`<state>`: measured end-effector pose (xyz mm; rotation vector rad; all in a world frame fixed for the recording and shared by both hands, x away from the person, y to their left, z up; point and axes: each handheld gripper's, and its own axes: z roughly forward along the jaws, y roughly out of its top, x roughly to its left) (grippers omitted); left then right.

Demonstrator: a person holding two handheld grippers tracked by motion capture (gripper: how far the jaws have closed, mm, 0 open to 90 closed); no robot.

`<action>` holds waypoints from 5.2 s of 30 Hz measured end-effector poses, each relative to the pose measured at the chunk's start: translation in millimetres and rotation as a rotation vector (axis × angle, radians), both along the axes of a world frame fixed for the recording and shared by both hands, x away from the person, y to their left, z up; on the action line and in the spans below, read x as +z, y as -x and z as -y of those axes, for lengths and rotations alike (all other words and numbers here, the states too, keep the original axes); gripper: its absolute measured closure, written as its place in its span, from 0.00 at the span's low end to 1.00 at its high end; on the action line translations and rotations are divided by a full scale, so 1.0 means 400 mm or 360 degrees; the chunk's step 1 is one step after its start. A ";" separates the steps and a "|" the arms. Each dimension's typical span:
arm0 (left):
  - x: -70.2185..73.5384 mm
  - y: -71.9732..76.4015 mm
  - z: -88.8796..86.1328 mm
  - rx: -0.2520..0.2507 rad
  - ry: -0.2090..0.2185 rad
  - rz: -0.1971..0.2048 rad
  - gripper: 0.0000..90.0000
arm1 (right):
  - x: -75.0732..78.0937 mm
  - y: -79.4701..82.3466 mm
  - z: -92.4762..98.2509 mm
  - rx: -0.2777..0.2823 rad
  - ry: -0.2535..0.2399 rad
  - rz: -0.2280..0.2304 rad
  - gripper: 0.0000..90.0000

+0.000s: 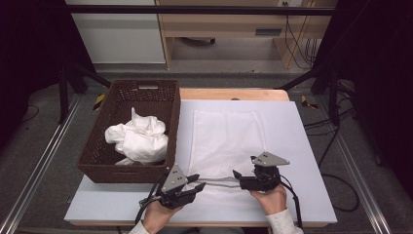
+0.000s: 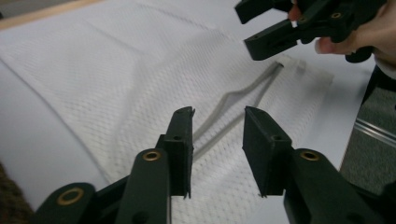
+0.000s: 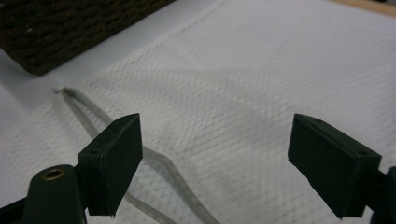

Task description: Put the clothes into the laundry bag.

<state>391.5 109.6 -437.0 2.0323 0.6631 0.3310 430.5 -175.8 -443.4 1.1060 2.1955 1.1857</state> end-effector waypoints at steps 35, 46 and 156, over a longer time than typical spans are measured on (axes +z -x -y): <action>-0.093 -0.026 0.077 -0.0095 -0.0312 -0.0079 0.93 | -0.080 -0.023 -0.049 0.0176 0.0294 -0.0239 0.97; -0.046 -0.123 0.166 0.0004 -0.0407 0.0145 0.53 | -0.029 -0.018 -0.033 0.0173 0.0213 -0.0075 0.98; 0.108 -0.379 -0.388 0.0753 -0.0449 -0.0116 0.04 | 0.030 -0.025 0.016 0.0079 -0.0051 0.0055 0.98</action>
